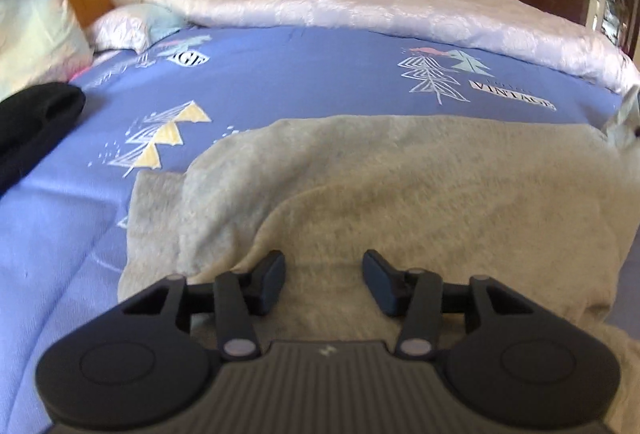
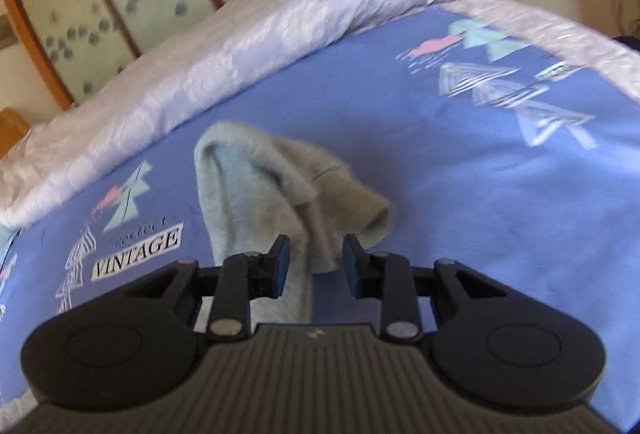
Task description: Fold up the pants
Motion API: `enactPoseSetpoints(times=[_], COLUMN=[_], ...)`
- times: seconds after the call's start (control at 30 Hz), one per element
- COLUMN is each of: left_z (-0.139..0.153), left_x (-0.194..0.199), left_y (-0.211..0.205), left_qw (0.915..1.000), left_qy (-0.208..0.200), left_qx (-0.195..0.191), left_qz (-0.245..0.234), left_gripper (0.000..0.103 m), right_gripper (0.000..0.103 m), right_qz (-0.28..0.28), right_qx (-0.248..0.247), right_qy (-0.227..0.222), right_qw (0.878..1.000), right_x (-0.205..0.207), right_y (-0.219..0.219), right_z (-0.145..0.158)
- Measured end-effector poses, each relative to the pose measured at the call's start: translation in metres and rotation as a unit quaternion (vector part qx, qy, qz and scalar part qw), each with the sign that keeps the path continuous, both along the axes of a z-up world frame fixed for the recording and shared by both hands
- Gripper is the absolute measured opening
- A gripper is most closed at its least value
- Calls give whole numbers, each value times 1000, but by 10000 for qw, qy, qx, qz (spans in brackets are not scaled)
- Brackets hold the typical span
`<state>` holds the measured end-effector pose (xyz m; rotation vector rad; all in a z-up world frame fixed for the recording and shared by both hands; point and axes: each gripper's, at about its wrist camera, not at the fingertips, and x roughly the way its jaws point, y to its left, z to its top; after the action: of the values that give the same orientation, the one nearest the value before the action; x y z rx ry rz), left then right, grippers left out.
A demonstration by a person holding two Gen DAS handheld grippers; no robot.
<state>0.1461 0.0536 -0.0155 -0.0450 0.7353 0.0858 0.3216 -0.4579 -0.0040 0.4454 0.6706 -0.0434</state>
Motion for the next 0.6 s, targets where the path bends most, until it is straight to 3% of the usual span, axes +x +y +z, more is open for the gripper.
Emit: enactPoseSetpoints(times=[0.1,0.17,0.2,0.3,0.4,0.53,0.6], left_z=[0,-1,-2,-3,-3,-3,-4], left_x=[0,1,1,2,2,2,2], left_y=[6,6,5,5,5,6,7], left_qw=[9998,9998,9999,9999,9998,9997,9996], left_qy=[-41,-50,-53,-59,-63,-76,-82], left_qx=[-207,-190,-156,-152,-171,-219,-254], left_qz=[8,-3,-13,-41,-52,-64,-89], left_gripper=[46,48,48,50,51,52,54], right_gripper=[30,19,18,11,10,10,15], right_qz=[97,145,110,-56,-236,-336,-233], right_qx=[-395,-474,-424,-243,-385,-1348,-1819], right_qy=[121,220,218,6,-340,-443,-594], right_qw=[9991,9985,9988,9997,9984,9893,9812], right_x=[4,9,9,-4,-27,-59,-72], right_y=[12,16,15,6,-1,15,33], right_z=[-7,-12,-12,-2,21,61,81])
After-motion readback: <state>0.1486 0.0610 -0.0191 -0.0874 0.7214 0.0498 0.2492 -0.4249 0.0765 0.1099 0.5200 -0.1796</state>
